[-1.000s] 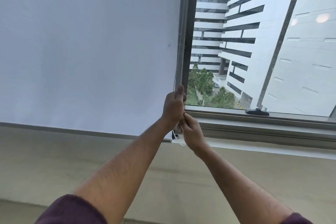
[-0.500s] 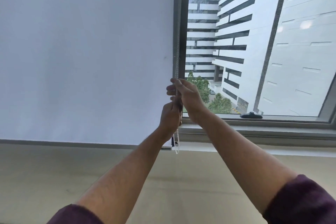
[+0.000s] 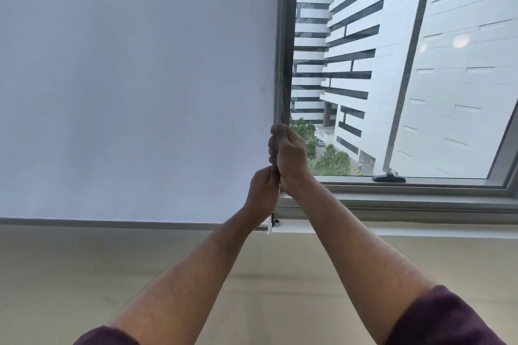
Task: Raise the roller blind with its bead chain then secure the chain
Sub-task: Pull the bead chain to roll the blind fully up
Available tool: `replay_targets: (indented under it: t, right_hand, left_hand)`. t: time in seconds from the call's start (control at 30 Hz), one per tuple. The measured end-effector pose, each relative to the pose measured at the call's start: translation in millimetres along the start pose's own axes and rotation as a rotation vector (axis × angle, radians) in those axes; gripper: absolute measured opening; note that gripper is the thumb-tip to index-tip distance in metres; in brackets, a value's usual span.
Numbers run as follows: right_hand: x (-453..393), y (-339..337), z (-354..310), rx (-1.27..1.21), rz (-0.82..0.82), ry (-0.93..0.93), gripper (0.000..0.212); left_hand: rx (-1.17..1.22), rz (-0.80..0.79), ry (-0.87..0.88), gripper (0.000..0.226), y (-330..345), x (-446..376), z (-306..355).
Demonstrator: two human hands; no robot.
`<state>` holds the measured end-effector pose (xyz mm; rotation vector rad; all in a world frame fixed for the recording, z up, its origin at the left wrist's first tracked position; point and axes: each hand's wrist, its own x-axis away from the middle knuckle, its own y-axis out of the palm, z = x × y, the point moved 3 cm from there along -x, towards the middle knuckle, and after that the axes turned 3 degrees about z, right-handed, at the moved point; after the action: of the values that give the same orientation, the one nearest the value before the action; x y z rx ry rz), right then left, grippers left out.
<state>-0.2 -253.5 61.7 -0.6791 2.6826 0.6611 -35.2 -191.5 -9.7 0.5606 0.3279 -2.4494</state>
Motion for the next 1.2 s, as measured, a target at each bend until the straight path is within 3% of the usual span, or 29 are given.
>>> replay_targets:
  t: [0.17,0.27,0.37,0.5,0.87,1.0,1.2]
  right_hand:
    - [6.1,-9.5,12.9,0.130,0.024,-0.048,0.035]
    - [9.3,-18.4,15.9,0.209,0.059,-0.124,0.039]
    - [7.9,-30.1,18.2,0.209,0.067,-0.134,0.037]
    - [4.6,-39.0,14.1,0.230,0.054,-0.184,0.037]
    - [19.0,-42.2,33.6,0.312,0.016,-0.174,0.035]
    - [25.1,-49.4,35.3,0.349,0.009,-0.173,0.034]
    - [25.5,-57.7,37.7,0.407,-0.067,-0.144,0.035]
  left_hand:
    - [-0.081,-0.114,-0.006,0.047,-0.5,5.2,-19.1]
    - [-0.197,-0.233,0.008,0.029,-4.7,-0.7,-17.4]
    - [-0.113,-0.271,-0.031,0.011,-14.5,-11.0,-2.3]
    - [0.065,-0.154,-0.031,0.044,-22.2,-31.2,39.3]
    - [0.446,-0.199,-0.067,0.036,5.1,-65.2,112.5]
    - [0.479,-0.136,-0.174,0.048,11.3,-60.6,113.4]
    - [0.384,-0.075,-0.061,0.061,11.3,-50.9,104.7]
